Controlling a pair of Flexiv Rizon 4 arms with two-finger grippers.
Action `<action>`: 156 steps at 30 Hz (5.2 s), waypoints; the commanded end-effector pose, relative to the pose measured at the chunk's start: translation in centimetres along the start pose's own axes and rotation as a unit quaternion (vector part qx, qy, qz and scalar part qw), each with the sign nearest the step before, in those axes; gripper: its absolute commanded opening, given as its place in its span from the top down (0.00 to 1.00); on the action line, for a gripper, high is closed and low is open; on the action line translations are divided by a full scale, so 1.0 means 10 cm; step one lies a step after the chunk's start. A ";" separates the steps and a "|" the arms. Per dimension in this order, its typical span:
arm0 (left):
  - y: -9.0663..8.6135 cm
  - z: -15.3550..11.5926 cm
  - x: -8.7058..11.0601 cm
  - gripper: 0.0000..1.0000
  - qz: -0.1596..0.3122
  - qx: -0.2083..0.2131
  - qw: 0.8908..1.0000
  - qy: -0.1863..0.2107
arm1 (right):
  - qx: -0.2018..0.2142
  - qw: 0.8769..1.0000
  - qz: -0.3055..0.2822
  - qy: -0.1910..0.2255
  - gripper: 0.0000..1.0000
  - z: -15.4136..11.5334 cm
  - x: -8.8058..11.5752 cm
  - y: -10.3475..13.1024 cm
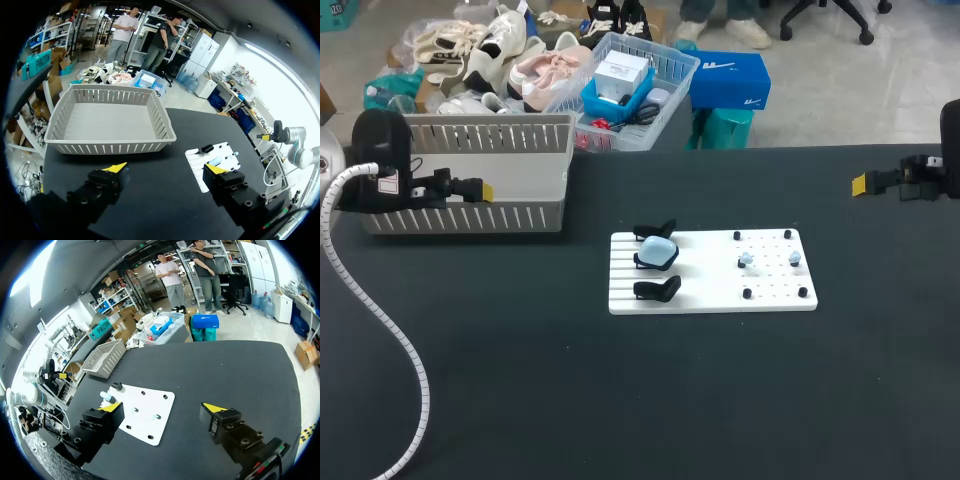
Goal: Pick up each earbud case from the left stands, insert the matching earbuds, close the lid, and place the case in the box.
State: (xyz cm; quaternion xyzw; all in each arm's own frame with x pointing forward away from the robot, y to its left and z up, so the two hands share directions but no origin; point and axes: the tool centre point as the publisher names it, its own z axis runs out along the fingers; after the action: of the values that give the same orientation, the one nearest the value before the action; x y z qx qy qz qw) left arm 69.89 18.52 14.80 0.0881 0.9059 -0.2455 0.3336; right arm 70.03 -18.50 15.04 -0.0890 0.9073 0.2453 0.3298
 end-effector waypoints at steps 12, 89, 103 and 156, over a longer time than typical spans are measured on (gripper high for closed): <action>0.00 0.00 -0.01 0.00 0.000 -0.001 1.000 0.002 | -0.001 1.000 0.000 0.000 0.00 0.00 0.00 -0.01; -1.12 1.21 0.35 0.04 0.518 0.350 0.778 0.056 | -0.001 1.000 0.000 0.000 0.00 0.00 0.00 -0.01; -1.18 1.39 0.56 0.00 0.476 0.288 0.831 0.024 | -0.001 1.000 0.000 0.000 0.00 0.00 0.00 -0.01; -1.33 2.03 0.71 0.53 0.462 0.299 0.835 -0.011 | -0.001 1.000 0.000 0.000 0.00 0.00 0.00 -0.01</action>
State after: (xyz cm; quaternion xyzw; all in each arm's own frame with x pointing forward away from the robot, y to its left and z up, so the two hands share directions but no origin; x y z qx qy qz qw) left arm 71.29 -2.95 2.24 0.5891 0.6388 -0.3229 0.3749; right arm 70.03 -18.49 15.04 -0.0889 0.9073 0.2452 0.3298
